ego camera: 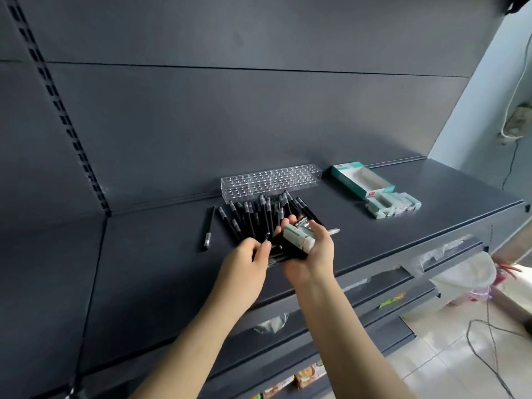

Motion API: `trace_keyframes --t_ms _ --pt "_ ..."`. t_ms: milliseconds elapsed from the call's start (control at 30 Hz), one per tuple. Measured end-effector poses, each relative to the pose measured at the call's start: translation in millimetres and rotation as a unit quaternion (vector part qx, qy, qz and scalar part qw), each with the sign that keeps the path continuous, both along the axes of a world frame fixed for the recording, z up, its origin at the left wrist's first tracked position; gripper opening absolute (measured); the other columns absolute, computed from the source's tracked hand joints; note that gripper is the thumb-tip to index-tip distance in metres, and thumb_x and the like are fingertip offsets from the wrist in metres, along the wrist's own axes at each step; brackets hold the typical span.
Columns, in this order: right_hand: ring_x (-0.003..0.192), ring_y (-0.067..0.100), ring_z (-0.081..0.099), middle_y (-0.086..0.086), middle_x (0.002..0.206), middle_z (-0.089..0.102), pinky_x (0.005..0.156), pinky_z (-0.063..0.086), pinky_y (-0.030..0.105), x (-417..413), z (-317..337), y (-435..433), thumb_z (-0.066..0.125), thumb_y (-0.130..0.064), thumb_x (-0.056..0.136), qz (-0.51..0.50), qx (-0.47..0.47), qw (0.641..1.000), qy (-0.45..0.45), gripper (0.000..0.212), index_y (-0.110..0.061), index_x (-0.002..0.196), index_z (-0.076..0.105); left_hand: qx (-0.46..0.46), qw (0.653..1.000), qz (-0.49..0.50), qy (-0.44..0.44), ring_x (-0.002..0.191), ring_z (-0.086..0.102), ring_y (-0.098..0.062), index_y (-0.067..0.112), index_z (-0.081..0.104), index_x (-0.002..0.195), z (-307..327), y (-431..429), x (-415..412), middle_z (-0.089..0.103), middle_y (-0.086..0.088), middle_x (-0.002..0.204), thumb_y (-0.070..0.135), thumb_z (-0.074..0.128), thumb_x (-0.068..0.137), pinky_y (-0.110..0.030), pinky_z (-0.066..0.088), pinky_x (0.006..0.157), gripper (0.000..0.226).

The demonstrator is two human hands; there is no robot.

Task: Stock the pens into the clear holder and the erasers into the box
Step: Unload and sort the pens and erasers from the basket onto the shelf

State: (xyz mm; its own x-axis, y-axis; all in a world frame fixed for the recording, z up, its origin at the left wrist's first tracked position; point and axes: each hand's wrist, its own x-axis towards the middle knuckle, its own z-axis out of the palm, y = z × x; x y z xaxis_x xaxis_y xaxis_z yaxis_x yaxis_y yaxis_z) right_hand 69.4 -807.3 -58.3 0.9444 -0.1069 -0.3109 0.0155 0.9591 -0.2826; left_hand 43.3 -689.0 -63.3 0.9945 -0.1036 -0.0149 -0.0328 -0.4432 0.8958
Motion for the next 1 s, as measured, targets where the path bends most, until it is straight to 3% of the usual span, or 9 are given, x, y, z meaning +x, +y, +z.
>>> trace_keyframes --t_ms 133,233,333,467,567,667,833,1000 --pt "0.072 0.026 0.061 0.009 0.085 0.06 0.075 0.048 0.035 36.1 -3.4 -11.5 0.05 -0.013 0.08 0.01 0.0 1.0 -0.019 0.029 -0.005 0.107 0.047 0.038 0.997 0.015 -0.058 0.054 0.048 -0.014 0.019 0.051 0.077 0.0 -11.7 34.9 0.055 -0.001 0.061 0.036 0.045 0.101 -0.022 0.031 0.047 0.03" --pt "0.076 0.029 0.065 0.011 0.093 0.063 0.085 0.048 0.04 58.5 -8.0 -20.6 0.049 -0.013 0.082 0.023 0.003 0.999 -0.032 0.028 -0.007 0.11 0.05 0.04 0.996 0.021 -0.076 0.049 0.045 -0.009 0.017 0.054 0.08 -2.0 -15.9 56.9 0.053 -0.001 0.059 0.034 0.045 0.101 -0.02 0.032 0.047 0.029" --pt "0.085 0.032 0.065 0.012 0.104 0.06 0.09 0.048 0.043 71.0 -11.8 -29.9 0.05 -0.011 0.079 0.044 0.022 0.998 -0.048 0.023 -0.01 0.102 0.052 0.038 0.995 0.037 -0.086 0.048 0.045 -0.006 0.015 0.056 0.083 -6.4 -18.3 68.9 0.049 0.003 0.057 0.033 0.046 0.101 -0.019 0.033 0.047 0.027" --pt "0.073 0.029 0.062 0.01 0.091 0.057 0.077 0.053 0.039 82.7 -17.2 -37.8 0.045 -0.007 0.084 0.065 0.018 0.996 -0.055 0.015 -0.009 0.097 0.053 0.03 0.992 0.067 -0.099 0.054 0.048 -0.004 0.016 0.057 0.085 -13.2 -21.6 79.1 0.05 0.005 0.059 0.03 0.048 0.101 -0.017 0.035 0.05 0.023" --pt "0.079 0.03 0.059 0.011 0.09 0.06 0.093 0.046 0.046 91.1 -19.8 -45.6 0.04 -0.008 0.092 0.084 0.019 0.995 -0.053 0.016 -0.008 0.1 0.053 0.023 0.988 0.102 -0.113 0.066 0.053 -0.008 0.015 0.058 0.089 -19.0 -25.9 84.5 0.058 0.005 0.071 0.026 0.049 0.1 -0.014 0.038 0.058 0.018" --pt "0.081 0.029 0.058 0.01 0.089 0.059 0.093 0.046 0.044 96.8 -20.5 -56.3 0.043 -0.008 0.092 0.113 0.012 0.993 -0.038 0.014 -0.008 0.087 0.055 0.016 0.985 0.134 -0.109 0.07 0.053 -0.005 0.016 0.059 0.092 -23.7 -34.3 86.2 0.058 0.007 0.075 0.024 0.05 0.1 -0.011 0.036 0.059 0.014" --pt "0.083 0.029 0.06 0.01 0.092 0.058 0.112 0.034 0.043 110.4 -24.7 -75.7 0.044 -0.006 0.09 0.143 0.025 0.989 -0.018 0.01 -0.01 0.087 0.054 -0.018 0.98 0.181 -0.08 0.068 0.053 -0.016 0.023 0.056 0.1 -30.5 -58.1 86.1 0.054 0.009 0.073 0.028 0.052 0.099 -0.031 0.042 0.063 0.007" --pt "0.094 0.036 0.061 0.015 0.103 0.06 0.111 0.034 0.049 119.4 -27.6 -90.5 0.043 -0.006 0.092 0.148 0.024 0.989 -0.006 0.016 -0.011 0.104 0.052 -0.04 0.97 0.228 -0.074 0.072 0.056 -0.021 0.021 0.057 0.102 -36.7 -76.7 84.9 0.055 0.007 0.073 0.03 0.051 0.099 -0.039 0.048 0.069 0.011"
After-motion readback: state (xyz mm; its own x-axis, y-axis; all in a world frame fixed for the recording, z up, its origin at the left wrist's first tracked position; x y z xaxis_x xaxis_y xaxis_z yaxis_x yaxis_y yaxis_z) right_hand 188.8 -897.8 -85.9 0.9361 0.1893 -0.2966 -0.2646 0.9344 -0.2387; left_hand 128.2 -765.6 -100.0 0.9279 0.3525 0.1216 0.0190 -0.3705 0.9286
